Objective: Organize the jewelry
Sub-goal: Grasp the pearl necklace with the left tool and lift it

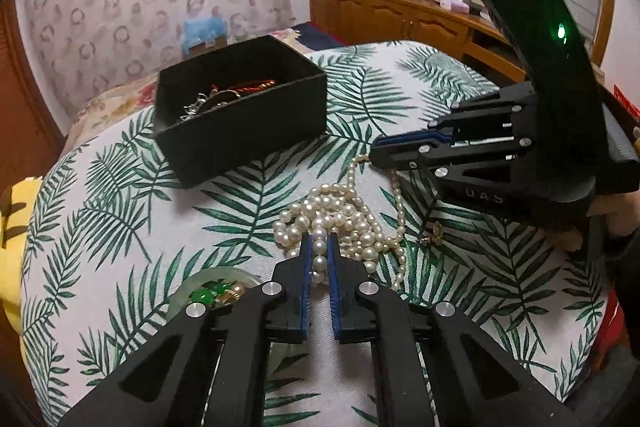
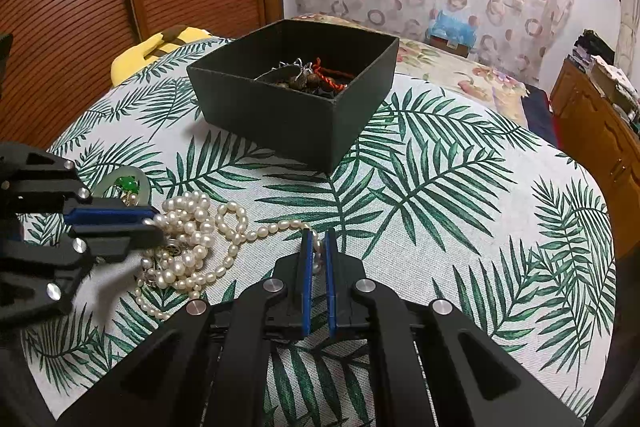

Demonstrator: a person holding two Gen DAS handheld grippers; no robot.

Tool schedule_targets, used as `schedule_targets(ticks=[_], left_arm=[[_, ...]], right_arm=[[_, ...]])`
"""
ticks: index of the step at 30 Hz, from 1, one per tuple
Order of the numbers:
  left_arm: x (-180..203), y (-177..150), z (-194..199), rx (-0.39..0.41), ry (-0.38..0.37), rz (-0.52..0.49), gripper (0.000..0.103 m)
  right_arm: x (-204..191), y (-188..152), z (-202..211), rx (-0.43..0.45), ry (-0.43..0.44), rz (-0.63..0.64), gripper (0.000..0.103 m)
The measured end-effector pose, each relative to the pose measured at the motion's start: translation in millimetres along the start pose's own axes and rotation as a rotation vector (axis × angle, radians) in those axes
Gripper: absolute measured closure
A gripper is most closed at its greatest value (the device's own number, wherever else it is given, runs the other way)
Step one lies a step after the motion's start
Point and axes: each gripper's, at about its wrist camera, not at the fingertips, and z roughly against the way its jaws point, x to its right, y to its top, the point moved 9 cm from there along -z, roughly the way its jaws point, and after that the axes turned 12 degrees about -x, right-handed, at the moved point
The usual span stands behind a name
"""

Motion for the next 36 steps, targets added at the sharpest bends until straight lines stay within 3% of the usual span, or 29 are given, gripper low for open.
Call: schedule_targets(ticks=[12,36], left_arm=[[-15,8,68,0.167,-0.007,0.063,0.097],[-36,34,138,0.318,0.011,0.087,0.097]], right_arm=[[2,0,0,0.001,-0.005,0.002,0.096],[-4,3,4,0.01,0.006,-0.005,0.098]])
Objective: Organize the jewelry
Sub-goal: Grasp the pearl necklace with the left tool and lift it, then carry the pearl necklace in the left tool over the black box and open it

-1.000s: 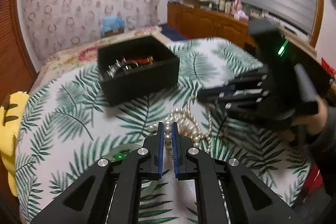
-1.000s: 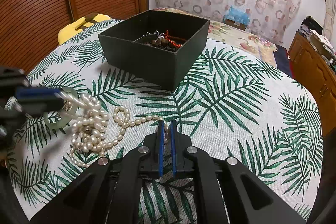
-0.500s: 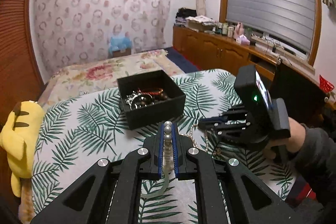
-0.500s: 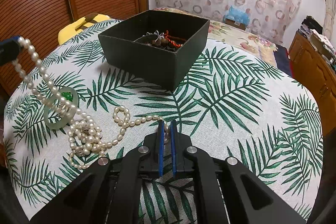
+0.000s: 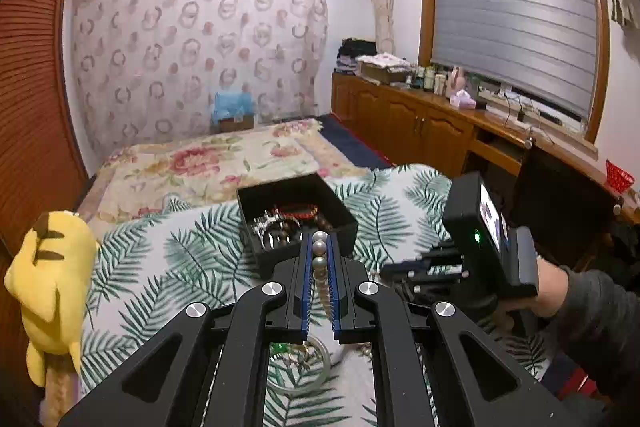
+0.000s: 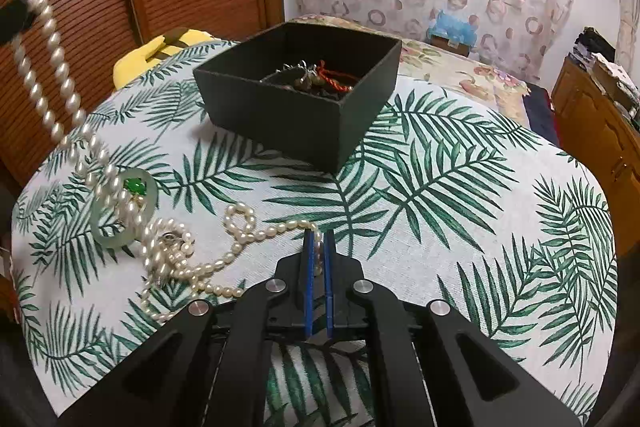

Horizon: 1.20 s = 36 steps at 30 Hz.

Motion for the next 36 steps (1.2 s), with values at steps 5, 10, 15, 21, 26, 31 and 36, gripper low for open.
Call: schedule_targets(ticks=[5,10,15,21,26,31,36], left_arm=[[-5,17,13,0.04,0.009,-0.011,0.097],[-5,33,23,0.073,0.024,-0.024,0.097],[-9,44,23,0.08,0.025,-0.028,0.097],[-11,50,21,0.081,0.024,-0.025,0.097],[-14,65,17,0.081,0.019,-0.025,0.097],[-13,86,13,0.087,0.009,-0.032,0.097],[-14,109,11,0.103,0.011,-0.041,0.097]], right_arm=[[-4,14,29,0.06,-0.005,0.007,0.098],[-10,32,63,0.128,-0.018,0.032,0.098],[-15,49,95,0.187,-0.025,0.06,0.098],[-16,68,126,0.246,-0.027,0.079,0.098],[-17,83,149,0.295,-0.01,0.084,0.098],[-17,96,166,0.331,-0.003,0.095,0.098],[-15,116,189,0.381,0.007,0.116,0.098]])
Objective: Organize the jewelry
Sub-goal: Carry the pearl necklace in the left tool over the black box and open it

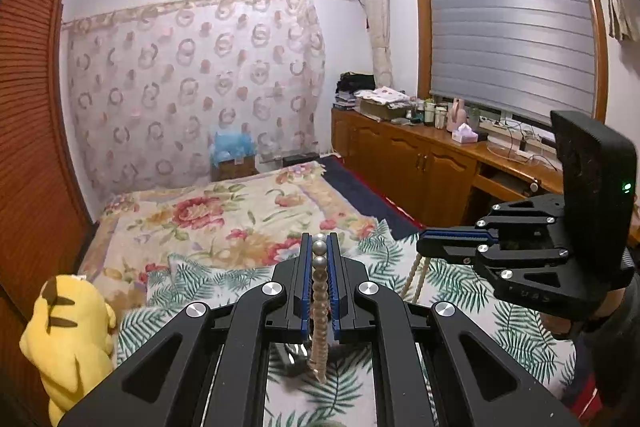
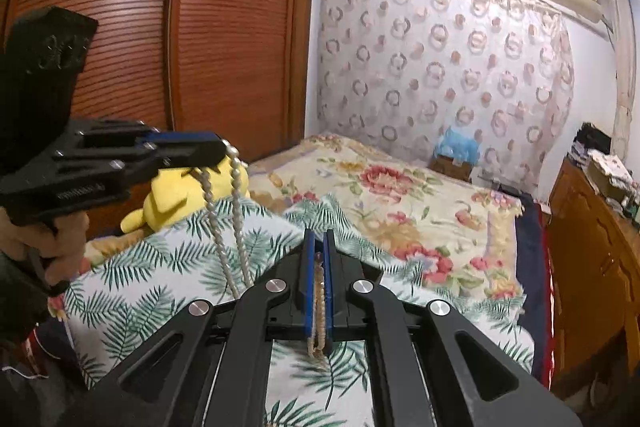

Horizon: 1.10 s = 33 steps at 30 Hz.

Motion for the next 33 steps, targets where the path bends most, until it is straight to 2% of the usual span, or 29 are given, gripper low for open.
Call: schedule_targets(ticks=[13,23,33], left_arm=[[-10,33,-20,0.023,-0.006,0.008,0.097],[-30,14,-55,-0.045,-0.008,0.046,0.097],[-36,-4,-70,-0.081,0.011,0.054,0.097]], right_arm=[[20,47,6,0.058,0.001,0.025,0.098],[30,51,-15,0.047,0.011,0.01,0.098],[30,55,-21,0.049,0.0,0.008,0.098]])
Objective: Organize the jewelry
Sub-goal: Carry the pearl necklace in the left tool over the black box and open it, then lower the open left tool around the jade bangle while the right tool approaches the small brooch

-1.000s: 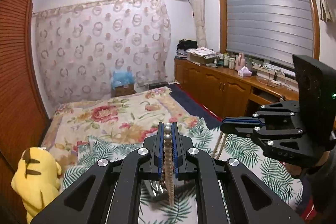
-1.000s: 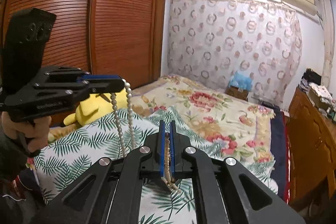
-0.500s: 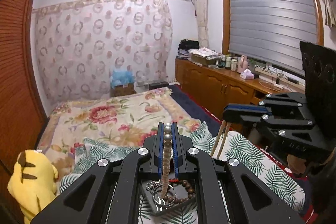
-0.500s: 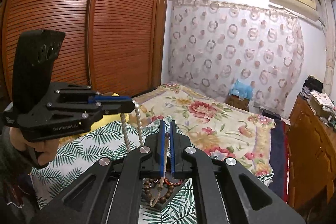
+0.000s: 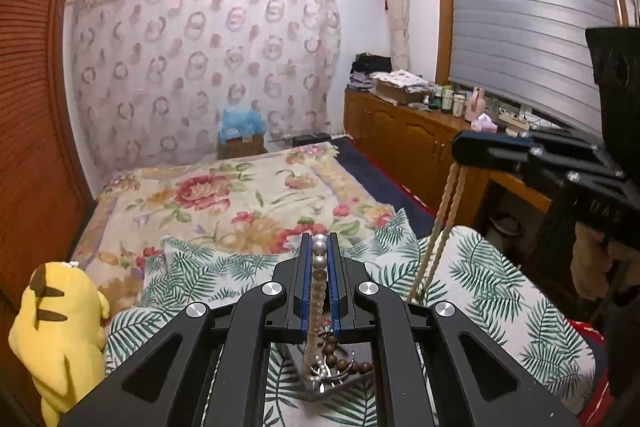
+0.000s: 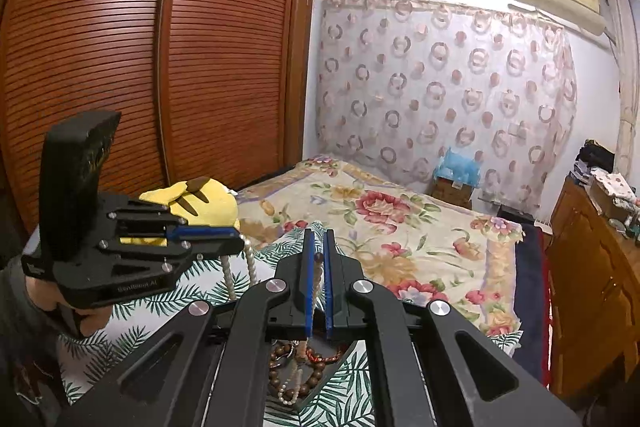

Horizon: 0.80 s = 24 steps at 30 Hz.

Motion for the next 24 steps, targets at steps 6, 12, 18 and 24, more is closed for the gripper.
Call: schedule_targets(ticks=[6,12,18,24], left_arm=[[-5,-18,-18,-0.044,-0.005,0.016,0.097],[-12,-33,-35,-0.09,-0.008,0.033,0.097],[-16,-50,-49,-0.138,-0.022,0.042,0.097],[-13,-63,-47,-0.149,-0.031,0.045,0.096]], right_arm=[[2,-4,-11,-0.021,-0.003,-0.004,0.098],[2,-16,-35,-0.069,0.001,-0.009,0.098],[-4,-61,-77,-0.19,0.023,-0.025,0.098],[-10,-104,-103,-0.283,0.01,-0.052,0.097]])
